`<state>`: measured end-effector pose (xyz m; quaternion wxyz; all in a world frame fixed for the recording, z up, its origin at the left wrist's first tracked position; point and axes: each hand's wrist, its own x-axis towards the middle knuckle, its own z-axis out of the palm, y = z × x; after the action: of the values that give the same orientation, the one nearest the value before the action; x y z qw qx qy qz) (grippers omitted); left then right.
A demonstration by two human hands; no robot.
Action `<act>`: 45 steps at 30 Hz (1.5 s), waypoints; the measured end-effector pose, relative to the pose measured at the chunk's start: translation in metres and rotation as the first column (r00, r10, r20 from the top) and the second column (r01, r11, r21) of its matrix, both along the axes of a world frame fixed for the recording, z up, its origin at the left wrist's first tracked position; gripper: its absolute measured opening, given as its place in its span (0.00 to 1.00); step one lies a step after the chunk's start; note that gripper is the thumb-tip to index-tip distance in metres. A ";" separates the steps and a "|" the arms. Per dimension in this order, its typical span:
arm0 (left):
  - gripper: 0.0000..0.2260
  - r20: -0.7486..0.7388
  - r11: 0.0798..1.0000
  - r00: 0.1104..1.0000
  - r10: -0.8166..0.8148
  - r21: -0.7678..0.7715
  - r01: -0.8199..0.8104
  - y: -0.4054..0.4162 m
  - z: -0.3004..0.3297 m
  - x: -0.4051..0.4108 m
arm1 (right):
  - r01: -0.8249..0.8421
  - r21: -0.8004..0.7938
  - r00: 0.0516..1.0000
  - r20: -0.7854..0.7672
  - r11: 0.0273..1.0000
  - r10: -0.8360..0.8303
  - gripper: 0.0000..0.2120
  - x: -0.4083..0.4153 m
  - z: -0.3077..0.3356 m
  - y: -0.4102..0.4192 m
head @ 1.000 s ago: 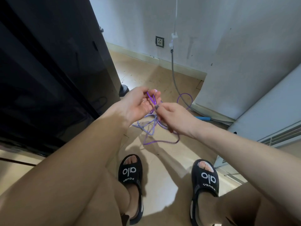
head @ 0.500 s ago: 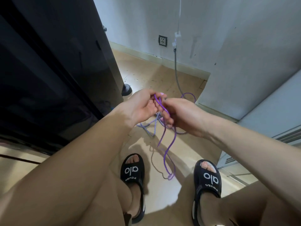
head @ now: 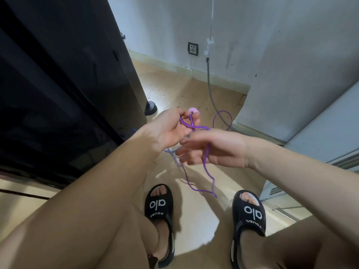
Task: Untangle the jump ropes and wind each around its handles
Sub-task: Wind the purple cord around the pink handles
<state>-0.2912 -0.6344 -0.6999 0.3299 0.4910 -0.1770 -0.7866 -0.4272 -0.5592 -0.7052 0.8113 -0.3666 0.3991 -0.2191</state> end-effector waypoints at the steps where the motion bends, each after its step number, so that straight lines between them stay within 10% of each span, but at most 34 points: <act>1: 0.14 0.004 1.000 1.000 -0.014 0.001 0.014 -0.001 0.000 0.001 | 0.103 0.045 0.991 0.083 0.994 -0.107 0.09 0.003 0.004 -0.002; 4: 0.14 -0.010 0.999 1.000 -0.028 -0.040 0.027 -0.005 0.003 0.005 | 0.189 -0.010 0.980 -0.065 0.982 -0.189 0.20 0.008 0.010 0.001; 6: 0.15 -0.033 0.999 0.999 0.040 -0.006 -0.041 -0.009 0.003 0.007 | -0.111 -0.235 0.895 -0.447 0.966 -0.006 0.22 0.013 0.007 0.011; 9: 0.19 -0.009 0.998 0.998 0.059 0.024 -0.058 -0.011 0.002 0.008 | -0.752 0.059 0.366 -0.791 0.656 0.491 0.19 0.023 -0.007 0.039; 12: 0.17 0.021 0.998 0.998 0.058 0.023 -0.058 -0.011 0.000 0.008 | -0.862 0.387 0.046 -0.584 0.328 0.810 0.15 0.021 -0.023 0.055; 15: 0.12 -0.011 0.998 0.998 0.055 -0.005 -0.055 -0.006 0.002 0.004 | -0.757 0.191 0.389 -0.636 0.625 0.666 0.22 0.003 -0.022 0.034; 17: 0.12 -0.023 1.000 0.999 0.026 -0.013 -0.026 -0.001 0.005 0.000 | -0.398 -0.029 0.785 -0.527 0.917 0.325 0.26 -0.008 -0.012 0.013; 19: 0.15 -0.025 0.999 1.000 0.005 -0.031 -0.005 0.003 0.008 -0.003 | -0.090 -0.109 0.925 -0.377 0.990 0.043 0.23 -0.012 -0.007 0.000; 23: 0.29 -0.058 0.996 0.996 -0.064 -0.060 0.060 0.007 0.015 -0.004 | -0.165 -0.261 0.839 -0.544 0.951 -0.004 0.24 -0.006 -0.008 0.000; 30: 0.16 -0.006 0.999 0.999 -0.042 -0.017 0.042 0.001 0.013 -0.007 | 0.094 -0.480 0.898 -0.337 0.872 -0.283 0.16 0.004 0.001 0.002; 33: 0.16 -0.038 1.000 0.999 -0.002 0.027 0.003 0.000 0.011 -0.005 | -0.408 -0.387 0.825 -0.545 0.827 0.151 0.13 0.004 -0.004 0.016; 37: 0.15 0.007 1.000 1.000 0.018 0.016 -0.018 -0.004 0.005 -0.003 | -0.787 0.027 0.478 -0.605 0.616 0.637 0.12 0.010 -0.019 0.035; 42: 0.15 -0.013 0.999 0.999 -0.037 -0.030 0.037 0.001 0.009 -0.010 | -0.039 -0.190 0.969 -0.247 0.981 -0.009 0.10 -0.002 0.001 0.001; 45: 0.14 -0.029 0.999 0.999 -0.040 -0.031 0.039 -0.002 0.011 -0.011 | 0.153 -0.290 0.943 -0.243 0.945 -0.227 0.11 0.002 -0.004 -0.010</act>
<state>-0.3023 -0.6364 -0.6892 0.3244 0.4709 -0.1937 -0.7972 -0.4249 -0.5691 -0.7089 0.6664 -0.4586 0.5079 -0.2959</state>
